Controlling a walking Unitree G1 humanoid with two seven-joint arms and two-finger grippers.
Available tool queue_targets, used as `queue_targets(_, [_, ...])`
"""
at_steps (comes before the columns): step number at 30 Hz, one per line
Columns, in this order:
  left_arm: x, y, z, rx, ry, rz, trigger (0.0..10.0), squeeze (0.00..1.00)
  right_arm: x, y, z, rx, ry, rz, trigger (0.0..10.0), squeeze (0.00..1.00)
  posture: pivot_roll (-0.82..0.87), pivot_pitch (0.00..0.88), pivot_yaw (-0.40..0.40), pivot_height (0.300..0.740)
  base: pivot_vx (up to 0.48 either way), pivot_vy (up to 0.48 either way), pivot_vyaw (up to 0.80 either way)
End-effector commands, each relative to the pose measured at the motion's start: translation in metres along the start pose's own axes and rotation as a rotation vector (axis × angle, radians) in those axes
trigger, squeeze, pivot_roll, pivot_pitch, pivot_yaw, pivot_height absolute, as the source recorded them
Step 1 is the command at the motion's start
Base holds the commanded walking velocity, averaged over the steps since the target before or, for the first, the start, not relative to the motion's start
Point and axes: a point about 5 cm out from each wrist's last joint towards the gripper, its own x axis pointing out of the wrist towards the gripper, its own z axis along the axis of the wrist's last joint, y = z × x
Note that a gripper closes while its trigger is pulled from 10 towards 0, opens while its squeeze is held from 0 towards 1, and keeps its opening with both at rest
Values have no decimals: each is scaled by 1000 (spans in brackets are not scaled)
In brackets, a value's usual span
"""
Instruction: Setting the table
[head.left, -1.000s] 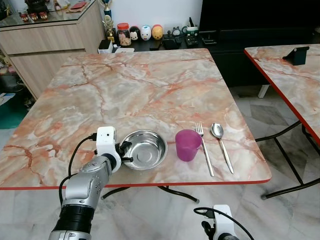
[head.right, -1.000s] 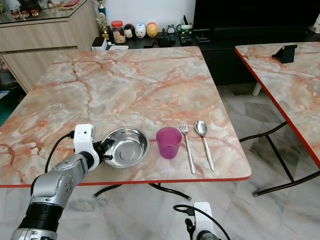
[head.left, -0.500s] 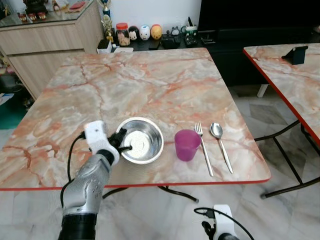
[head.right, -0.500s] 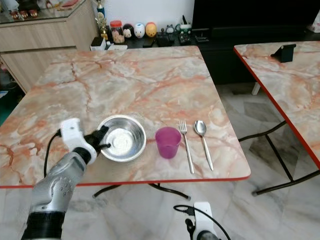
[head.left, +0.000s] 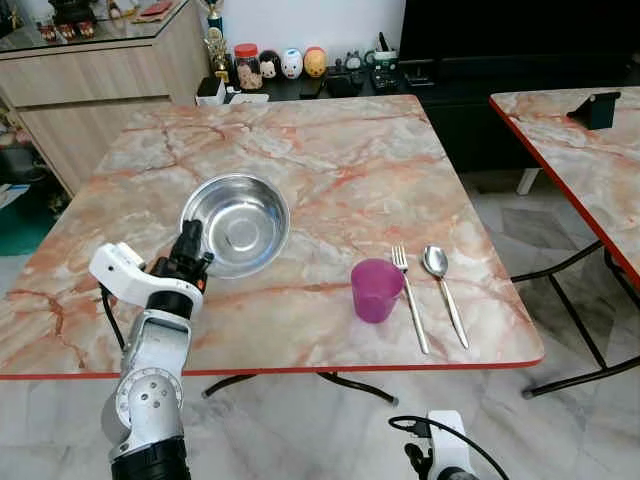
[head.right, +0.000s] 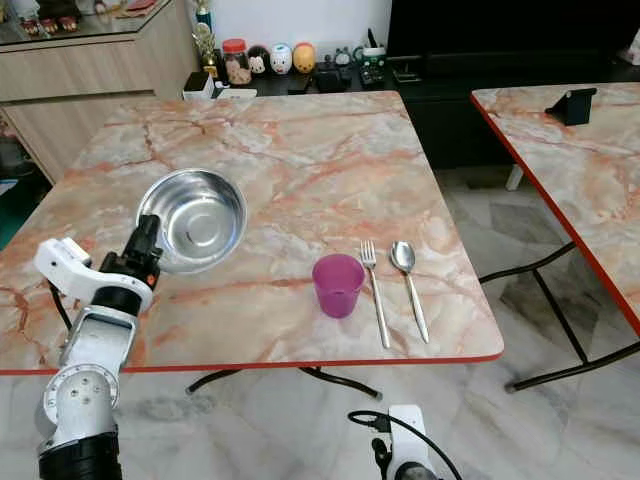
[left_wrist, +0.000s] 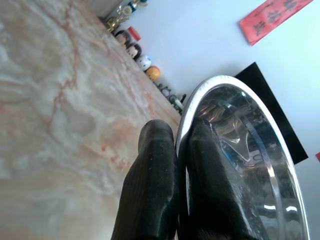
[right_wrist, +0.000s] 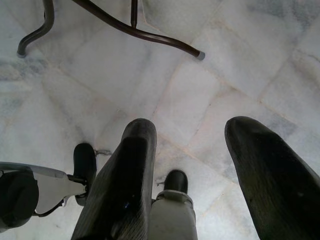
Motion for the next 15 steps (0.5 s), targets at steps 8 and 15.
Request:
queue_targets(8, [1, -14, 5, 25, -29, -22, 10000, 0, 0, -1, 1, 19, -6, -9, 10000, 0, -45, 0, 40, 723, 0, -32, 0])
queue_targets(15, [2, -17, 5, 35, -30, -20, 10000, 0, 0, -2, 2, 20, -11, -10, 10000, 0, -41, 0, 40, 723, 0, -297, 0])
